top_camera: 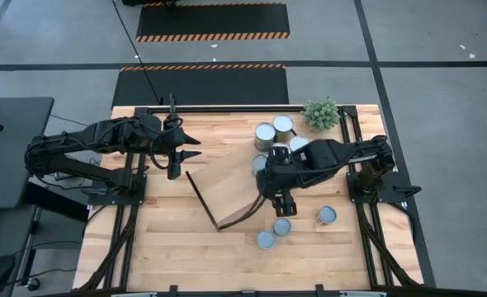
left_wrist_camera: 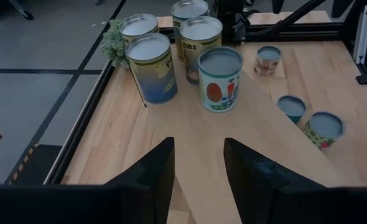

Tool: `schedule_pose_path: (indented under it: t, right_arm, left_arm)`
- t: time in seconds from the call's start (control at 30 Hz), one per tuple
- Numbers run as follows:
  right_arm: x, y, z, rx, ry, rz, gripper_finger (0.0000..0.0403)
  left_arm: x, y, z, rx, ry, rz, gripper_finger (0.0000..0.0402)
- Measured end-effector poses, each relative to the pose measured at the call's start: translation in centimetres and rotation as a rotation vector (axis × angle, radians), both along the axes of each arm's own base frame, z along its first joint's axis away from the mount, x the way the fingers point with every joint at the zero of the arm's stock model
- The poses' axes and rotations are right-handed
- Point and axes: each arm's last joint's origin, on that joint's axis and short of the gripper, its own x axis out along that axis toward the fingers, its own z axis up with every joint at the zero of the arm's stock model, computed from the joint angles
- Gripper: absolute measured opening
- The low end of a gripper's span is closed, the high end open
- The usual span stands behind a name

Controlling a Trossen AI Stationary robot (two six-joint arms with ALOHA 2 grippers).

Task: Pick and place cans onto a shelf
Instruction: Put the small canned diced tomatoes on the shelf

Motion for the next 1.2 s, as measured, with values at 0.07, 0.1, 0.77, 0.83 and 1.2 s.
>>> schedule_pose_path:
  t: [0.07,0.1,0.77,0.83,1.2]
  right_arm:
    - [-0.1,0.5,-0.4,0.020,0.010,-0.008,0.0333]
    - [-0.2,0.9,-0.8,0.029,0.020,-0.009,0.0331]
    - [-9.2,1.2,-12.8,0.248,0.192,-0.261,0.0313]
    - [-10.0,0.9,-14.2,0.277,0.236,-0.272,0.0317]
    - [-13.3,-0.4,-18.4,0.342,0.345,-0.333,0.0377]
  left_arm:
    - [0.0,0.0,0.0,0.000,0.000,0.000,0.0144]
    - [0.0,0.0,0.0,0.000,0.000,0.000,0.0144]
    - [0.0,0.0,0.0,-0.015,-0.004,0.009,0.0144]
    - [0.0,0.0,0.0,-0.016,-0.004,0.009,0.0144]
    - [0.0,0.0,0.0,-0.035,-0.008,0.020,0.0144]
